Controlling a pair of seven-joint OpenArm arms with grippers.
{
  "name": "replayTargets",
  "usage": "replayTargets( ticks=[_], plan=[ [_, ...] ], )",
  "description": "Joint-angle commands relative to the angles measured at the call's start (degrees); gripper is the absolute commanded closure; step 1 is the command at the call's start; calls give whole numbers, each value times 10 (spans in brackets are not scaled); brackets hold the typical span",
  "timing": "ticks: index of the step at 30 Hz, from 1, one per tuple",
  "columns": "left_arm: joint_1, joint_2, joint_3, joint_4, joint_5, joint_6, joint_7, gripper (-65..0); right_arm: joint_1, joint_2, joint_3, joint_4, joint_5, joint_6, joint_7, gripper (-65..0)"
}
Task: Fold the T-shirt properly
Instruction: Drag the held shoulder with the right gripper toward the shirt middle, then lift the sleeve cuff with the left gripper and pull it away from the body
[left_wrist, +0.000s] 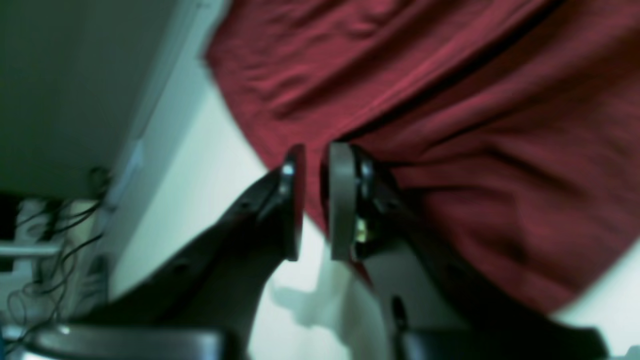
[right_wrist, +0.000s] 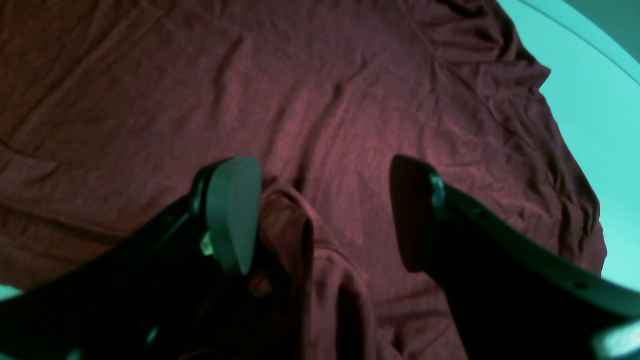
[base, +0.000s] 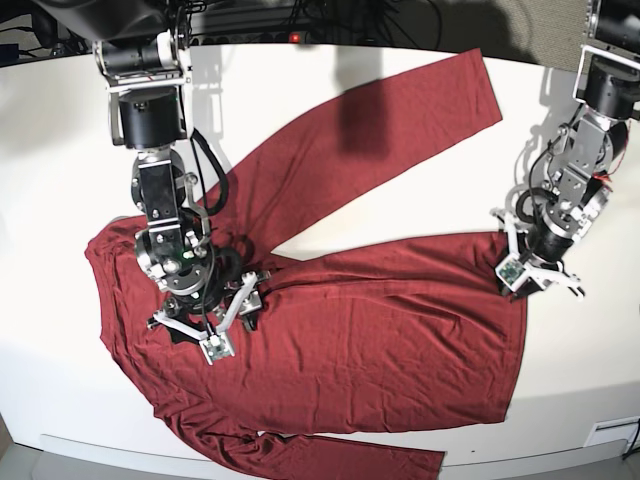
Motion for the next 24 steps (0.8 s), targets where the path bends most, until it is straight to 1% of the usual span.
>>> replayTargets(
  ticks=[1, 2, 7, 15, 17, 19, 20, 22, 24],
  plan=[
    [-15, -8, -4, 7, -3, 24, -13, -117, 17, 2, 2, 9, 1, -5, 22, -405],
    [-17, -9, -4, 7, -3, 29, -13, -120, 17, 2, 2, 9, 1, -5, 25, -405],
    [-33, -11, -4, 7, -4, 29, -11, -135, 17, 2, 2, 9, 1, -5, 33, -405],
    [-64, -11, -4, 7, -10, 29, -16, -192, 18, 2, 2, 9, 3, -5, 32, -405],
    [-64, -11, -4, 7, -43, 29, -3, -192, 17, 2, 2, 9, 22, -3, 19, -405],
    [-61, -11, -4, 8, -95, 29, 31, -192, 18, 6, 1, 14, 54, 5, -32, -405],
    [-59, -11, -4, 10, -116, 29, 54, -192, 17, 11, 0, 21, 61, 23, -56, -405],
    [-51, -12, -4, 26, -142, 29, 102, -192, 16, 26, -1, 38, 62, 89, -89, -405],
    [-31, -19, -4, 60, -139, 29, 125, -192, 12, 46, -3, 65, 62, 147, -102, -405]
  ],
)
